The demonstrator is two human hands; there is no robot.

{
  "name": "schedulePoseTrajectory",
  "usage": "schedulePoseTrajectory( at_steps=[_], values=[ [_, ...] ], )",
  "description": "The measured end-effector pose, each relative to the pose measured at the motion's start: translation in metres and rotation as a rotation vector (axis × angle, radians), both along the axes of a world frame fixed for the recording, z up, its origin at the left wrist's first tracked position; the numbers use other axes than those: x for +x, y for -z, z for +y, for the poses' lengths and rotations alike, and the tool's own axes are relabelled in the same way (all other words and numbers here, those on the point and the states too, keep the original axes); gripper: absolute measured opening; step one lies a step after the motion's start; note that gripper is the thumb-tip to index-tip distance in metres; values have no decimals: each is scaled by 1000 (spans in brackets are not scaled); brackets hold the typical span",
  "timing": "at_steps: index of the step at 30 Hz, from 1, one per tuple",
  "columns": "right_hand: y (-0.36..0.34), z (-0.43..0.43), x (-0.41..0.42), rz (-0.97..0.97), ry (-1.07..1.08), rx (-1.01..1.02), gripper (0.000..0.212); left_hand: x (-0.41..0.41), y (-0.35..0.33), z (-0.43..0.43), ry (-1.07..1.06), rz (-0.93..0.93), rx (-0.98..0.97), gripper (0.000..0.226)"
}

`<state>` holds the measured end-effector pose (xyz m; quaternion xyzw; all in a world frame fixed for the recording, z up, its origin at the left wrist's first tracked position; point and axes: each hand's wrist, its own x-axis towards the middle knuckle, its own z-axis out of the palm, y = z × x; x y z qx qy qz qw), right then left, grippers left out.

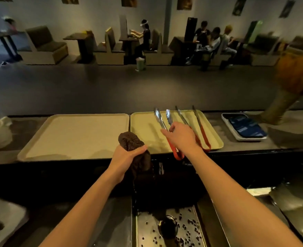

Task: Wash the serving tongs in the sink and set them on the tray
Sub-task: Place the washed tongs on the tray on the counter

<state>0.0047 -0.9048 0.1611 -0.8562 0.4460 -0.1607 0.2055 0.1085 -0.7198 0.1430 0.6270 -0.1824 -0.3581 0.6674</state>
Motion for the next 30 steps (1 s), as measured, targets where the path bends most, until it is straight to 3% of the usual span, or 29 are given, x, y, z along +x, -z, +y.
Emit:
schedulePoseTrajectory(
  at_steps=[7, 15, 17, 20, 24, 30],
  values=[
    [23, -48, 22, 226, 30, -198, 35, -5, 5, -25, 60, 16, 4, 26],
    [35, -50, 29, 312, 65, -250, 60, -1, 6, -13, 47, 46, 12, 17],
    [34, -42, 27, 274, 96, -264, 64, 0, 6, -3, 37, 59, 16, 15],
    [27, -12, 23, 102, 69, -354, 54, 1, 7, 17, 14, 56, 0, 11],
    [25, 58, 31, -128, -139, -223, 31, 6, 16, 59, -131, 50, -8, 14],
    [41, 156, 63, -244, -410, -104, 21, 17, 38, 142, -375, 60, 49, 27]
  ],
)
